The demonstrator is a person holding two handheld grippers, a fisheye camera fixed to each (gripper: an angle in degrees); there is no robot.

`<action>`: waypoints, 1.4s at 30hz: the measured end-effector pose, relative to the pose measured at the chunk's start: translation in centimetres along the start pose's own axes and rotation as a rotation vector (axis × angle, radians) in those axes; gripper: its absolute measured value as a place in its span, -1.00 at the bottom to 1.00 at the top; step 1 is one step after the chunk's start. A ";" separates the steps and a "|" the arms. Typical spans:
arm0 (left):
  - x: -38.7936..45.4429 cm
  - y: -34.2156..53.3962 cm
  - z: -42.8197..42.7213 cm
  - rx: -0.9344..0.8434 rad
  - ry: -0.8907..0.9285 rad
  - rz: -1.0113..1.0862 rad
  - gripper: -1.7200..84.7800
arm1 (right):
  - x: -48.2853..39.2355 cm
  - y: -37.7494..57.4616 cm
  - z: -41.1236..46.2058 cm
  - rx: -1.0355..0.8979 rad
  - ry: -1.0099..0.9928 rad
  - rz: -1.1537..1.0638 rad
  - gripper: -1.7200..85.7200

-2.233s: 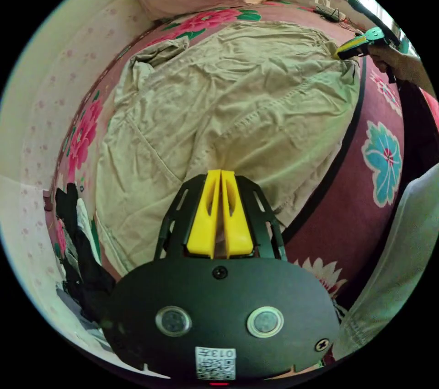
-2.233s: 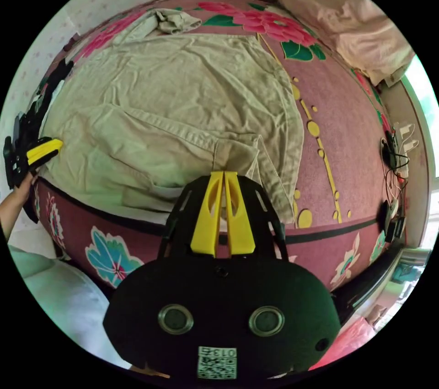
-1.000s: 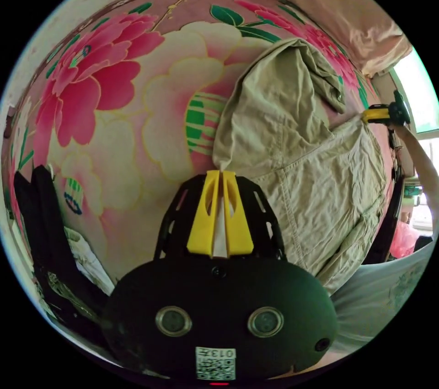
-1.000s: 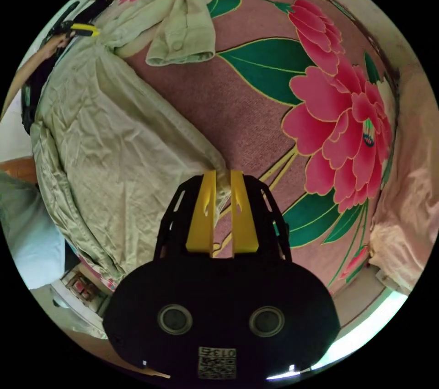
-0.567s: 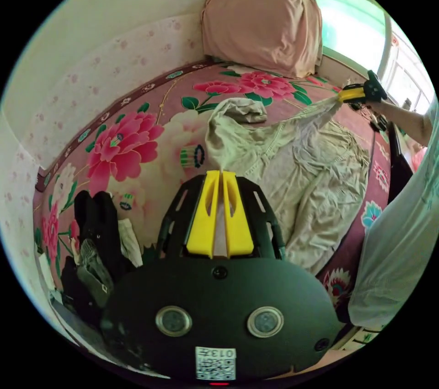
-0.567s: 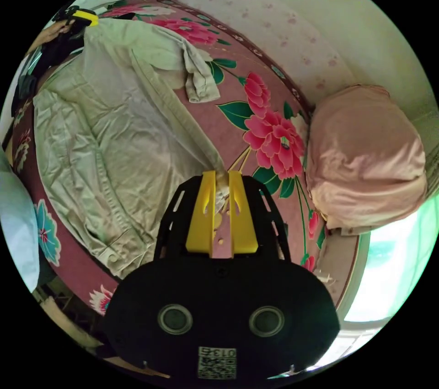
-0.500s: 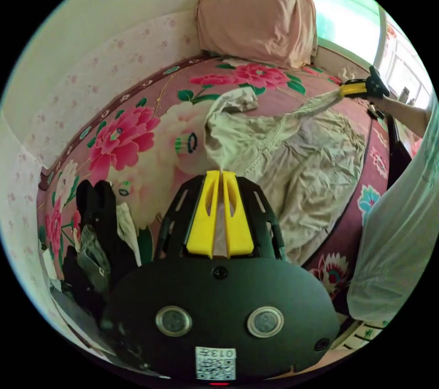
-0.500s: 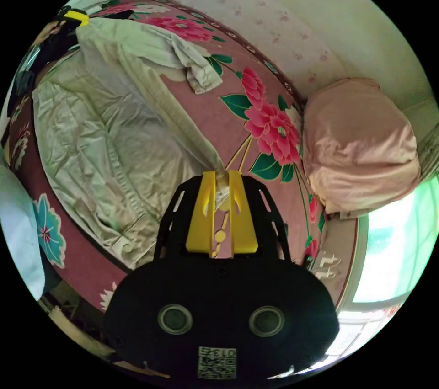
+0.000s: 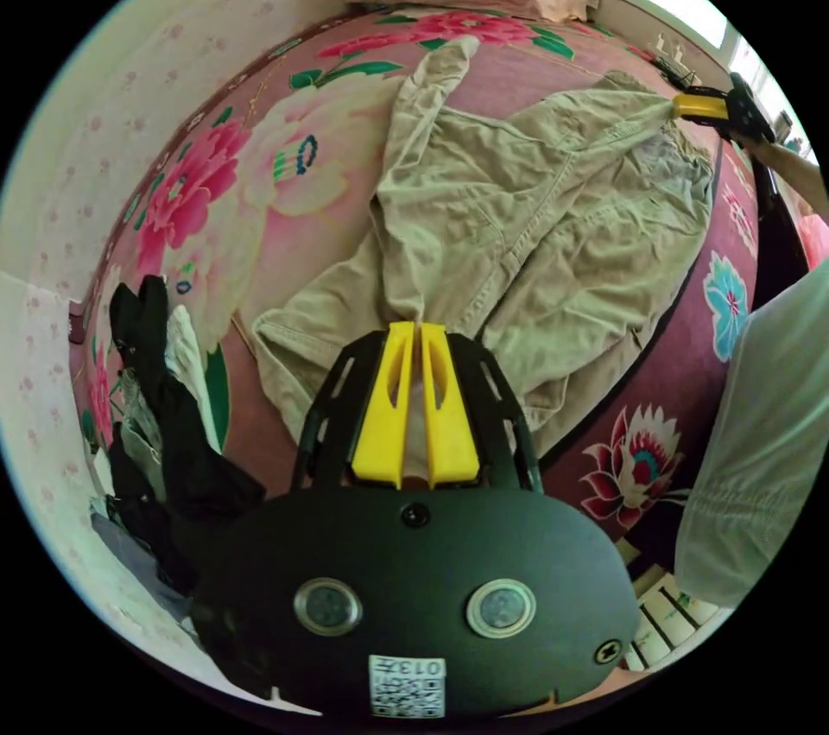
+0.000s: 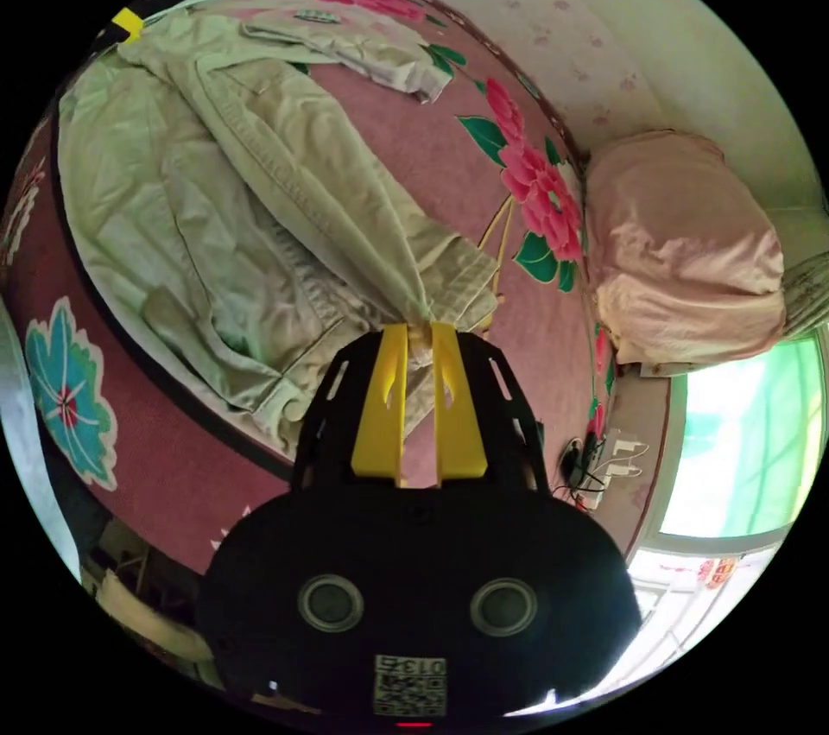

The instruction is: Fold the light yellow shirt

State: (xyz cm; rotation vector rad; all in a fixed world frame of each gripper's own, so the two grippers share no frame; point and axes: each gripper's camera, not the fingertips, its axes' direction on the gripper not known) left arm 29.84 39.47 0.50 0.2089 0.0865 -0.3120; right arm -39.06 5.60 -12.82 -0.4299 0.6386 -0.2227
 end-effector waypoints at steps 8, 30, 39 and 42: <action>-7.1 6.4 -1.2 0.138 0.328 -0.282 -0.86 | 2.4 3.7 2.6 -0.095 -0.221 -0.001 -0.71; -12.7 -8.6 8.8 0.078 0.384 -0.257 -0.90 | 17.9 -16.3 23.8 0.188 -1.030 0.635 -0.88; -8.7 -4.6 -0.7 0.340 0.317 -0.041 -0.95 | 24.0 2.0 8.1 0.773 -1.048 0.465 -0.93; -5.2 -3.8 -3.4 0.336 0.278 0.112 -0.95 | 24.7 11.1 2.1 0.846 -0.973 0.482 -0.94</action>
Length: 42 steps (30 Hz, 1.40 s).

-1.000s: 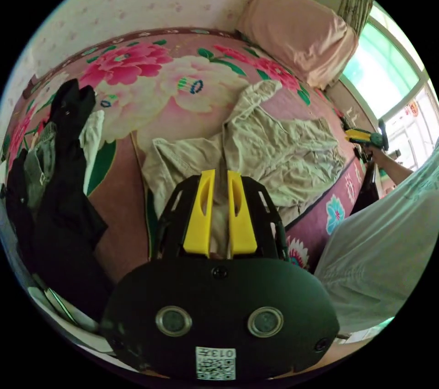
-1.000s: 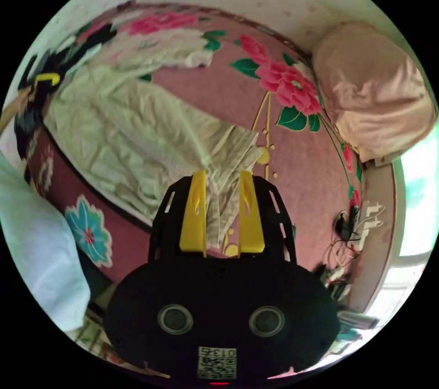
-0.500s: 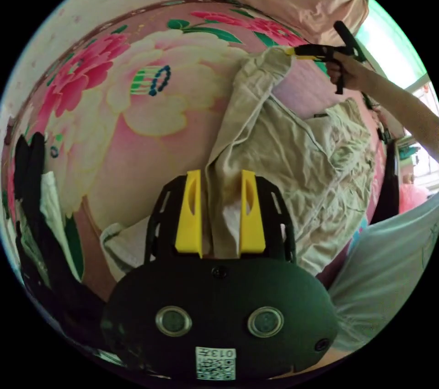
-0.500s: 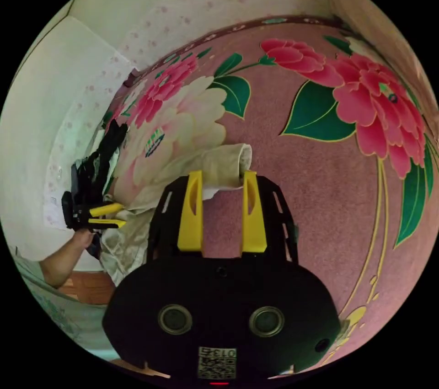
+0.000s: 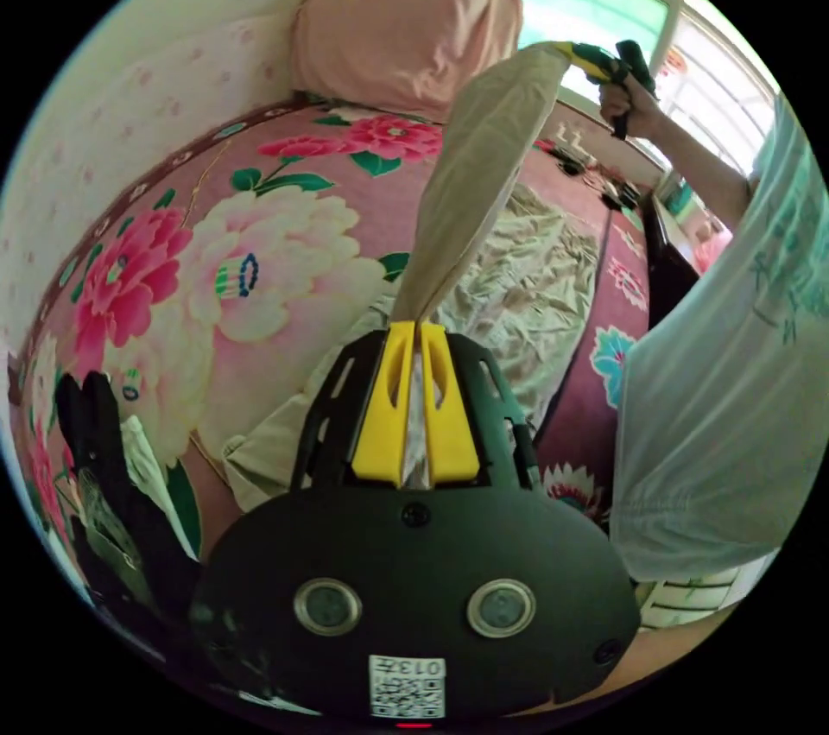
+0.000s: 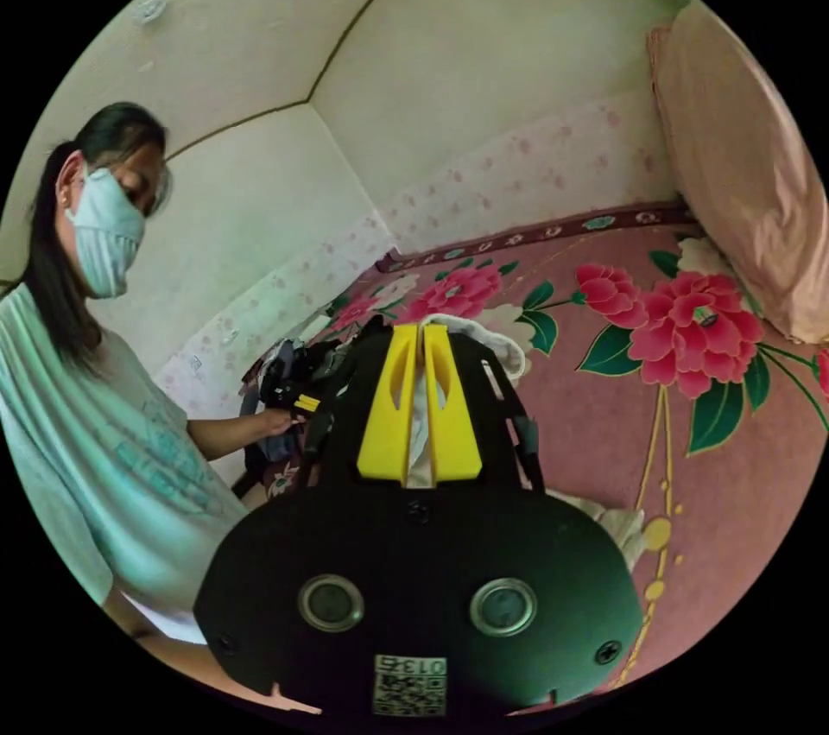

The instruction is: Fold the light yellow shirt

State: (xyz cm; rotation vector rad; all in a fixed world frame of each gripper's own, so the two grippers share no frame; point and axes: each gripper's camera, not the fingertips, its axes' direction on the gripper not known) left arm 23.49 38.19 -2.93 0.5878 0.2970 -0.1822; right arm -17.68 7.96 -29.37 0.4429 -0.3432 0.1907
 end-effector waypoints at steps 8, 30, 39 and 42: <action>6.7 0.5 3.4 -0.221 0.125 0.239 -0.96 | -10.0 10.8 -11.4 -0.002 0.127 0.246 -0.93; -10.2 -10.5 15.0 -0.404 0.436 0.037 -0.96 | 4.1 19.9 -8.6 0.357 0.166 0.979 -0.91; -12.0 -10.0 15.1 -0.283 0.246 -0.128 -0.87 | 15.3 17.8 -0.5 0.336 0.159 0.996 -0.76; -9.2 -9.3 13.1 -0.188 0.332 -0.075 -0.75 | 12.1 12.8 -2.7 0.251 0.270 0.733 -0.75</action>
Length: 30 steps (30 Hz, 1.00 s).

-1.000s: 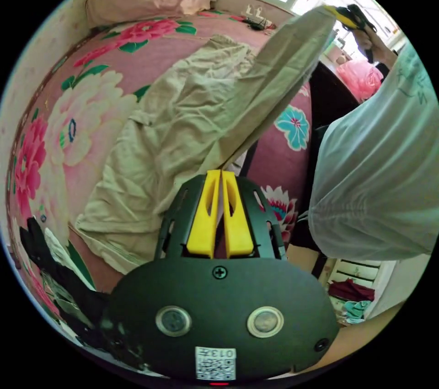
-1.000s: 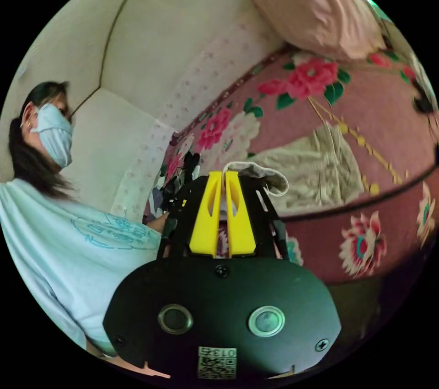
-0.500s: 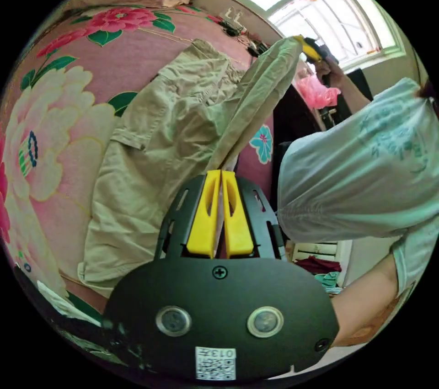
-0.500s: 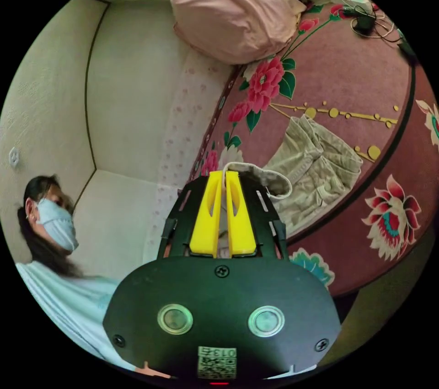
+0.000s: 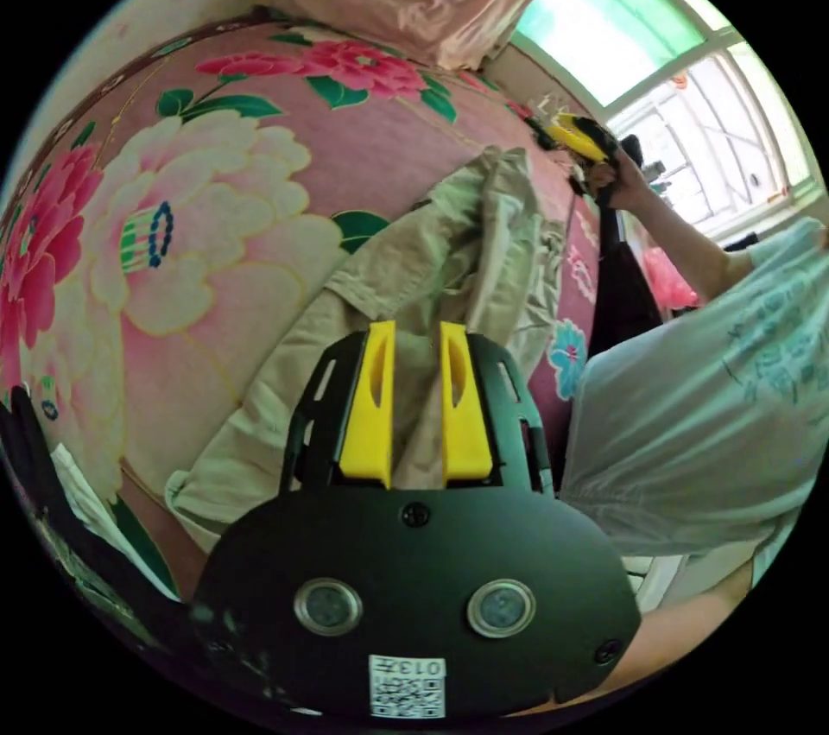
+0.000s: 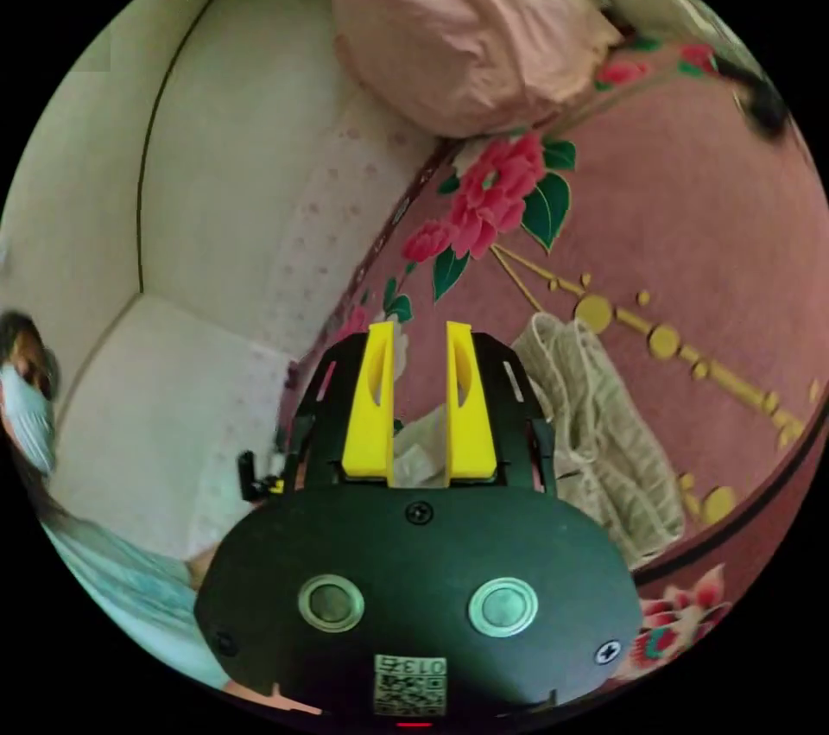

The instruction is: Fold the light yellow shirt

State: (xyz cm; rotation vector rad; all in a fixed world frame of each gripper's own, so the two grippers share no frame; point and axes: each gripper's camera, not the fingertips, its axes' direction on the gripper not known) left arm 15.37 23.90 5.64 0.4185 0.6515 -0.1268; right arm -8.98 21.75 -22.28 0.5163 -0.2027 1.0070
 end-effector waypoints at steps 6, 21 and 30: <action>3.9 -1.3 5.8 -0.142 -0.038 0.066 -0.69 | -4.9 0.3 4.6 -0.311 0.397 -0.453 -0.74; 2.7 -2.7 1.8 -0.163 0.109 0.111 -0.94 | -15.0 -4.9 6.0 -0.741 0.177 -0.422 -0.90; 3.0 -3.0 4.0 -0.181 -0.042 -0.093 -0.80 | -11.6 -2.1 10.9 -0.616 0.563 -0.362 -0.87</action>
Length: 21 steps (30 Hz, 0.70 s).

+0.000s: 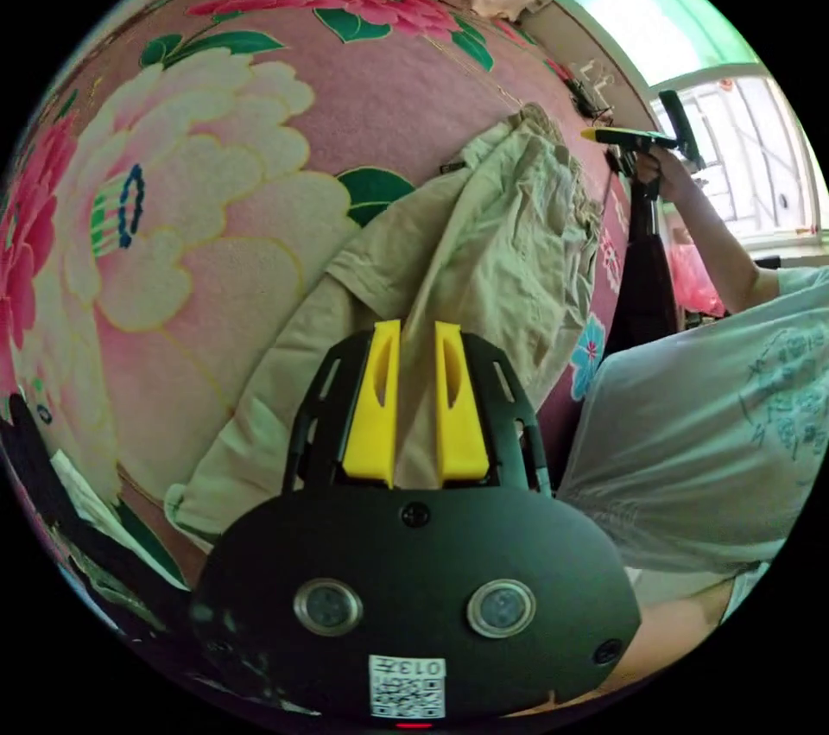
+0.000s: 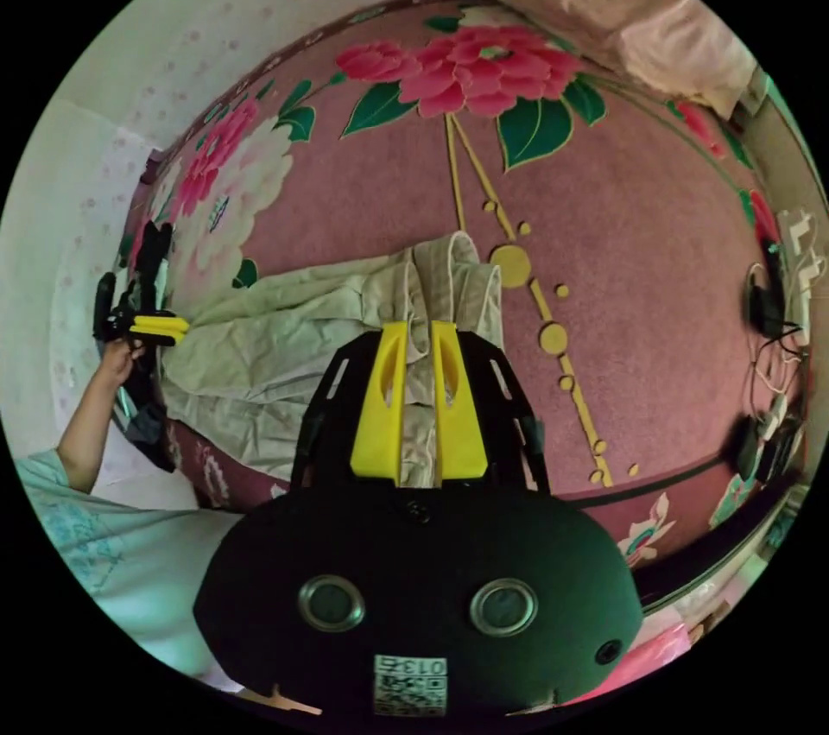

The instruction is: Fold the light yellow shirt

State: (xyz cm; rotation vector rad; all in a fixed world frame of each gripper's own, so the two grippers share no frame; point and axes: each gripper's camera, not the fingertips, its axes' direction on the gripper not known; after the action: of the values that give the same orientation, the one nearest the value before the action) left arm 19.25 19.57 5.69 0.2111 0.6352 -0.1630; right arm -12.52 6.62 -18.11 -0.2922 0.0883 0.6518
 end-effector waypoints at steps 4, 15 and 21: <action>8.0 1.0 -4.9 0.297 -0.256 0.136 -0.79 | -4.8 2.1 -3.3 0.195 -0.004 -0.143 -0.93; 18.1 -9.0 10.6 0.027 -0.446 0.300 -0.96 | -11.9 2.7 8.6 -0.007 0.365 -0.320 -0.96; 20.7 -8.6 4.9 0.203 -0.458 0.296 -0.97 | -10.4 3.5 1.5 0.160 0.264 -0.230 -0.96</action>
State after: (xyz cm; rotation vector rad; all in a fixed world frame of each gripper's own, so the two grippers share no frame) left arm 36.62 8.26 -4.20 0.4453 0.1264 0.0127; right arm -22.88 3.65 -15.78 -0.2285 0.3533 0.3729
